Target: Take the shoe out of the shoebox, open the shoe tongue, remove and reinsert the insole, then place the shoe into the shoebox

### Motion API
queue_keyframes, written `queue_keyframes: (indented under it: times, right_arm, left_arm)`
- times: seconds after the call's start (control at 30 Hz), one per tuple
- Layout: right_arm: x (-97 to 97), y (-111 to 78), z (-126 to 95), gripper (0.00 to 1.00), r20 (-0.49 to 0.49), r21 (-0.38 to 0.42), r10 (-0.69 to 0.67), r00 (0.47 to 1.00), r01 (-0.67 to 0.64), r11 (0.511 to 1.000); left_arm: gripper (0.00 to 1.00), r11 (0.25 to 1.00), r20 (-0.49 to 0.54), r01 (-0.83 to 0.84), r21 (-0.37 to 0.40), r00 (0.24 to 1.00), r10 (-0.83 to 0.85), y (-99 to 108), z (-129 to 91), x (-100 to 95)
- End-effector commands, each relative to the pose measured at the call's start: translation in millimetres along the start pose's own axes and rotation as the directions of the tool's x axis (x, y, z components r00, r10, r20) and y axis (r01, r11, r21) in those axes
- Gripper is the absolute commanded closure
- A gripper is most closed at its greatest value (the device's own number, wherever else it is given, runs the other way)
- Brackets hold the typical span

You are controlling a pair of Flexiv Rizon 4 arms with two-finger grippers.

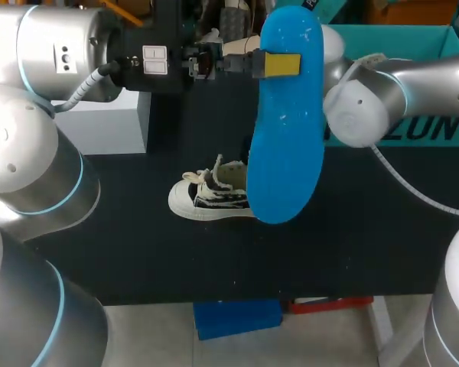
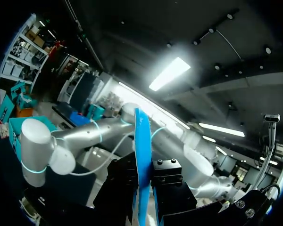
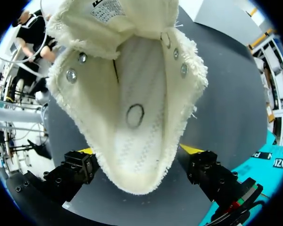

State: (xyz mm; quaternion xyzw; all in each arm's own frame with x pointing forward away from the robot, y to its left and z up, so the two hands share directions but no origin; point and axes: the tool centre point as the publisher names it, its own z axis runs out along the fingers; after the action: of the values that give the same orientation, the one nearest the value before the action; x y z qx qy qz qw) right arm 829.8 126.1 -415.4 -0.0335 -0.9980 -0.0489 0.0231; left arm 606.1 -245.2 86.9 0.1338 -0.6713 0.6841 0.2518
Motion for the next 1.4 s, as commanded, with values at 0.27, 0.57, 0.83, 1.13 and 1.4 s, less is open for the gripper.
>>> queue_keyframes:
  times: [0.27,0.57,0.83,1.13,1.4]
  right_arm:
    - [3.9,-9.6,-6.9,0.00,0.015,0.024,0.011,1.000,-0.011,1.000]
    - [4.2,-15.6,-10.6,0.00,0.037,0.016,0.010,0.999,-0.011,1.000]
    - [-1.7,-17.4,-19.9,0.00,0.100,-0.257,-0.009,0.995,0.035,0.966]
    - [-7.1,-13.8,-24.8,0.00,0.147,-0.604,-0.046,0.988,0.127,0.787]
    - [-15.7,-8.5,-26.8,0.00,0.194,-0.795,-0.062,0.979,0.194,0.575]
  left_arm:
    - [1.00,1.000,0.004,0.002,-0.001,1.000,-0.002,1.2,0.3,0.8]
    - [1.00,1.000,0.004,0.002,-0.001,1.000,-0.002,1.2,0.3,0.8]
    - [1.00,1.000,0.004,0.002,-0.001,1.000,-0.002,1.2,0.3,0.8]
    - [1.00,1.000,0.004,0.002,-0.001,1.000,-0.002,1.2,0.3,0.8]
    - [1.00,1.000,0.004,0.002,-0.001,1.000,-0.002,1.2,0.3,0.8]
